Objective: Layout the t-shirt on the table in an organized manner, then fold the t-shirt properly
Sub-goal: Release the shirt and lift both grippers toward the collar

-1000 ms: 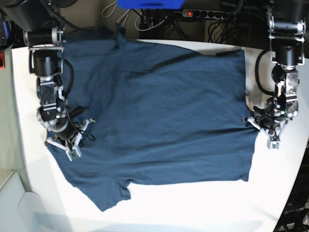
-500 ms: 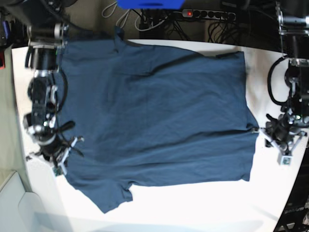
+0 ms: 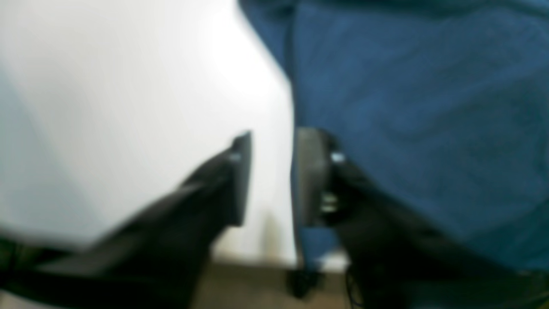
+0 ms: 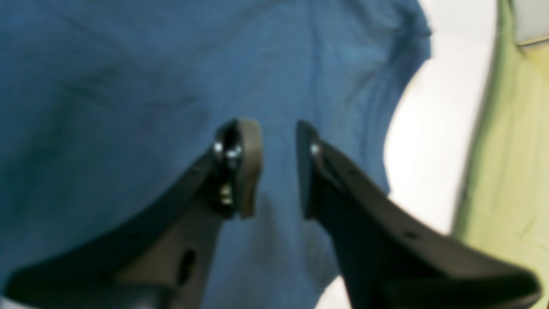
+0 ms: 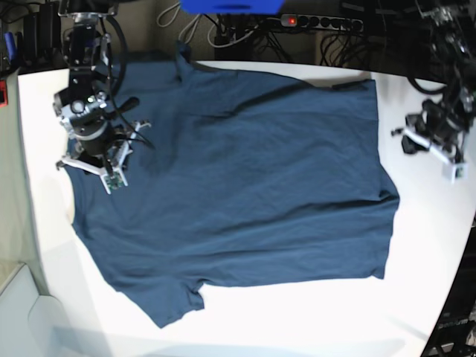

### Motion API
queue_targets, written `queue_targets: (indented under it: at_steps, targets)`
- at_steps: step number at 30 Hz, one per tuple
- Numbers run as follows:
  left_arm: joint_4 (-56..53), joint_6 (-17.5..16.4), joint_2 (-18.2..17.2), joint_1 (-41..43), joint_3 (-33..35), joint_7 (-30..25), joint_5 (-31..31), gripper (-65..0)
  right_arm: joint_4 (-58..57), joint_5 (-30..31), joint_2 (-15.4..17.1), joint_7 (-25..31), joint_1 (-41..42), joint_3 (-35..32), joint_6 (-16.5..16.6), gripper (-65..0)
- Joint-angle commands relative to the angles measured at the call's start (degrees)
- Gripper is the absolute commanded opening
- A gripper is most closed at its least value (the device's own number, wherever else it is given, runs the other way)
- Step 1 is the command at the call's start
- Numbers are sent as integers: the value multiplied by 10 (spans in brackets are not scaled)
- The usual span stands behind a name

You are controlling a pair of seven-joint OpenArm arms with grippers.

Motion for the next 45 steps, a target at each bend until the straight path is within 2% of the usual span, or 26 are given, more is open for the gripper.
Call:
queue_targets:
  at_steps: [1, 3, 6, 8, 12, 14, 17, 21, 25, 28, 32, 41, 45]
  targets:
    - [18, 2, 13, 9, -12, 1, -4, -387, 12, 0, 4, 12, 3, 1, -5, -441]
    - [27, -1, 52, 37, -42, 12, -4, -301, 13, 0, 3, 12, -5, 0, -5, -431]
    - [27, -2, 87, 75, -66, 10, -8, -195, 12, 1, 3, 12, -5, 0, -5, -432]
    - [26, -2, 101, 90, -66, 10, -9, -168, 12, 1, 3, 12, -5, 0, -5, -432]
    - [24, -2, 142, 114, -67, -17, -9, -189, 12, 1, 3, 12, -5, 0, -5, -432]
    - [23, -2, 155, 121, -65, -45, -9, -193, 12, 1, 3, 12, -6, 0, -5, -432]
    - [15, -2, 167, 121, -64, -57, -8, -193, 12, 1, 2, 12, -8, -1, -5, -432]
    - [-22, -2, 171, 118, -64, -61, -8, -197, 12, 1, 3, 12, -17, -6, -5, -432]
    - [-53, -2, 169, 103, -64, -76, -9, -268, 12, 1, 3, 12, -19, -6, -5, -432]
    - [-62, -2, 168, 93, -64, -76, -9, -291, 12, 1, 3, 12, -19, -6, -5, -432]
    - [-59, -2, 171, 90, -63, -76, -9, -293, 12, 1, 5, 12, -19, -6, -5, -432]
    - [-31, -2, 175, 92, -13, -71, -9, -293, -22, 1, 6, 12, -18, -6, -5, -432]
    - [-18, -2, 183, 96, -17, -71, -9, -293, -25, 1, 6, 31, -19, -4, -5, -432]
